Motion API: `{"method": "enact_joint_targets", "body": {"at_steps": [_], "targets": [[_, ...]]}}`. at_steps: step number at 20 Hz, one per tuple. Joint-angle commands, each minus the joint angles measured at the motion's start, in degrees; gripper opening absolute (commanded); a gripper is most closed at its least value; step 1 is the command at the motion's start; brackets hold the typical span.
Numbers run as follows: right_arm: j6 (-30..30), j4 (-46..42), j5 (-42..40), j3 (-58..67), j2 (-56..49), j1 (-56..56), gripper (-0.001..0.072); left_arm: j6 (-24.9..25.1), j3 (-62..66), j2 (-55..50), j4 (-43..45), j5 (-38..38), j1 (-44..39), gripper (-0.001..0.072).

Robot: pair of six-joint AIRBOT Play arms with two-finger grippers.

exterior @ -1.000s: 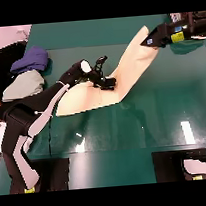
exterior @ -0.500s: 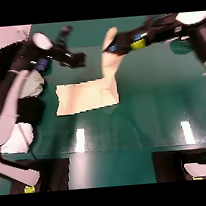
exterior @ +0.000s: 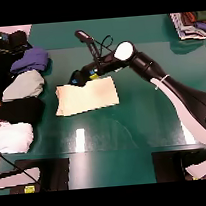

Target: Fold the shirts.

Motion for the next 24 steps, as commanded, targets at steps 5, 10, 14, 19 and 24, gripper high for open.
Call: {"method": "enact_joint_targets", "body": {"at_steps": [5,10,14,19,24], "targets": [[6.2,-9.2,4.0,-23.6,11.7,-19.2,0.0448,1.9,-0.1,1.3,0.5,-3.1,1.8,0.0024],[5.8,-0.5,0.8,-37.4,9.9,-29.2,0.0598,1.9,-0.4,1.3,-0.6,-2.7,1.6,0.0025],[3.1,6.3,0.7,-32.0,0.4,-24.7,0.0595,1.9,-0.4,1.3,-0.9,-2.6,1.6,0.0025],[2.4,11.4,2.8,-17.4,-11.1,-17.1,0.055,1.8,-0.4,1.3,-1.3,-2.5,1.6,0.0025],[2.3,10.7,5.7,-7.8,-16.2,-13.2,0.0124,1.8,-0.4,1.3,-1.3,-2.8,1.6,0.0024]]}}
